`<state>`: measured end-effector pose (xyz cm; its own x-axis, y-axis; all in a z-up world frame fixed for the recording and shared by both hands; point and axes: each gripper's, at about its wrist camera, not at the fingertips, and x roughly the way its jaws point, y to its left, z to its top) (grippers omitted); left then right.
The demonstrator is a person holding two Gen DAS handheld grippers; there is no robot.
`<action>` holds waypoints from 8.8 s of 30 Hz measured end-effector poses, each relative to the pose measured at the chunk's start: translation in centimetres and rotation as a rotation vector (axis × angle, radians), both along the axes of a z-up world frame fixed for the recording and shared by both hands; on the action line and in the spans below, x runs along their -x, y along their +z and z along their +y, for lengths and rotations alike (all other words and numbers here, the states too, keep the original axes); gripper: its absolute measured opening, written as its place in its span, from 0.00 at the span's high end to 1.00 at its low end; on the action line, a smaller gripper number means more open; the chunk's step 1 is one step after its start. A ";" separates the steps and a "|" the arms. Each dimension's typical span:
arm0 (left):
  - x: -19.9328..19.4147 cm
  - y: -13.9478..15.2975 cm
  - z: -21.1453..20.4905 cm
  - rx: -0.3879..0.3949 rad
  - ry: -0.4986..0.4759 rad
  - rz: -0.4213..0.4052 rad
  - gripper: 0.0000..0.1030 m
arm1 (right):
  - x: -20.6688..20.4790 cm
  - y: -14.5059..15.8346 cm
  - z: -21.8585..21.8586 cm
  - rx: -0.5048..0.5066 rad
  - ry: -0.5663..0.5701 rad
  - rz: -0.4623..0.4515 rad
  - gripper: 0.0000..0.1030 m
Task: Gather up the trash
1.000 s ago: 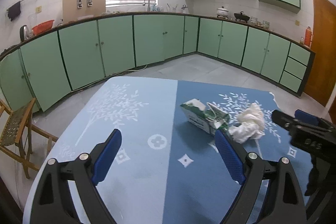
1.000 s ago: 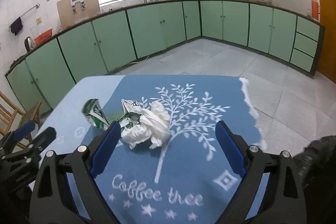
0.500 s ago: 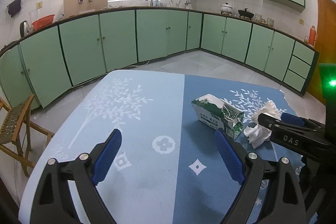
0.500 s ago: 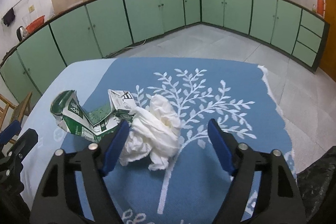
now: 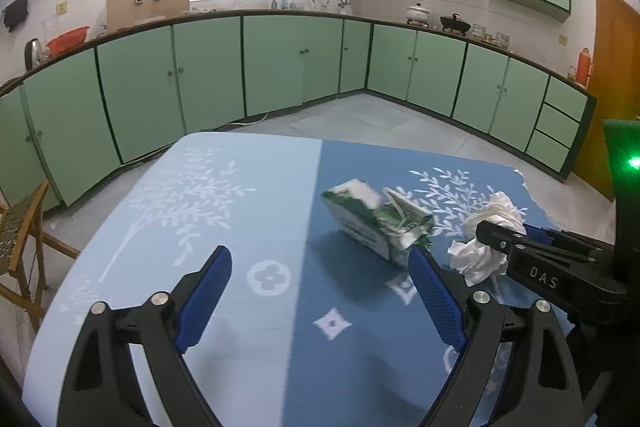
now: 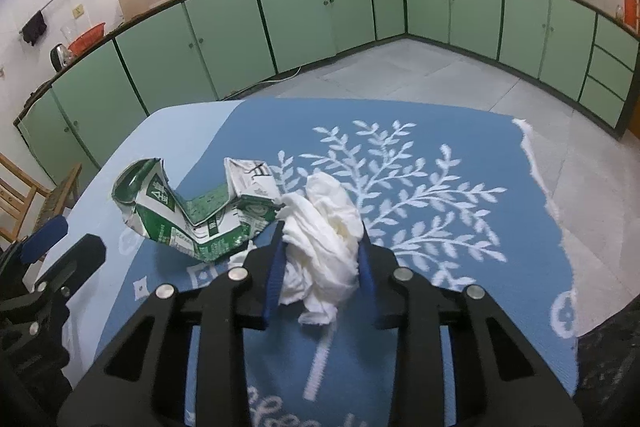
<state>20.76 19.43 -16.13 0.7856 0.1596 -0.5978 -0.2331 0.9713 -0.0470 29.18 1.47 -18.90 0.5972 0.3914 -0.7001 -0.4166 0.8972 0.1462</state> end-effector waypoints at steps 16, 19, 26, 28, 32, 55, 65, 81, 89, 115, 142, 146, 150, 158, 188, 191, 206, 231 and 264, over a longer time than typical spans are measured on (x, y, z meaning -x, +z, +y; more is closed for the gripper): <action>-6.0 -0.7 -2.7 0.002 0.005 0.035 0.26 | -0.8 -0.3 -4.4 0.007 -0.058 -0.008 0.70; -6.6 -1.4 -2.3 0.028 0.016 0.061 0.42 | -0.8 -0.4 -4.1 0.012 -0.051 -0.011 0.70; -6.5 -1.9 -1.4 0.078 0.015 0.076 0.86 | -0.5 -0.3 -3.8 0.014 -0.048 -0.014 0.70; -6.1 -1.5 -1.5 0.063 0.020 0.066 0.88 | -0.3 -0.2 -3.9 0.013 -0.046 -0.015 0.70; -4.9 -0.4 -2.0 0.043 0.017 0.045 0.91 | 0.5 0.7 -4.2 0.002 -0.049 -0.025 0.70; 2.4 7.8 -6.5 -0.007 -0.054 -0.054 0.92 | 7.7 9.9 -8.8 -0.064 -0.059 -0.137 0.70; 5.7 10.3 -9.9 -0.012 -0.116 -0.088 0.92 | 11.9 13.7 -12.1 -0.086 -0.093 -0.189 0.70; 8.9 11.7 -20.0 -0.008 -0.307 -0.102 0.92 | 18.2 15.2 -21.4 -0.066 -0.233 -0.225 0.70; 9.3 11.3 -25.9 -0.019 -0.408 -0.091 0.92 | 20.6 14.2 -27.7 -0.048 -0.339 -0.222 0.70; 7.6 5.1 -36.1 -0.054 -0.566 0.017 0.92 | 21.9 7.5 -36.7 -0.002 -0.504 -0.120 0.70; 7.0 5.7 -34.0 -0.019 -0.578 0.019 0.28 | 20.2 5.5 -37.6 0.016 -0.563 -0.060 0.08; 8.4 7.8 -32.4 -0.013 -0.553 -0.017 0.22 | 21.2 6.8 -37.1 -0.014 -0.546 -0.059 0.08; 9.9 9.5 -31.1 -0.030 -0.537 -0.048 0.17 | 22.9 8.9 -36.0 -0.014 -0.508 -0.072 0.06; 14.2 12.4 -28.7 -0.077 -0.517 -0.103 0.10 | 26.6 13.3 -34.1 -0.040 -0.474 -0.114 0.05; 20.3 18.1 -25.2 -0.035 -0.461 -0.196 0.08 | 30.8 19.4 -29.1 -0.039 -0.367 -0.232 0.05; 20.4 18.3 -24.8 -0.036 -0.457 -0.197 0.08 | 30.9 19.5 -28.9 -0.035 -0.361 -0.236 0.05; 20.8 18.5 -24.5 -0.037 -0.446 -0.203 0.08 | 31.0 19.9 -28.1 -0.026 -0.345 -0.251 0.05; 21.0 18.7 -24.1 -0.035 -0.438 -0.202 0.08 | 30.9 20.0 -27.7 -0.022 -0.338 -0.254 0.05; 20.8 19.0 -23.8 -0.035 -0.429 -0.202 0.08 | 30.6 19.8 -27.5 -0.023 -0.334 -0.251 0.05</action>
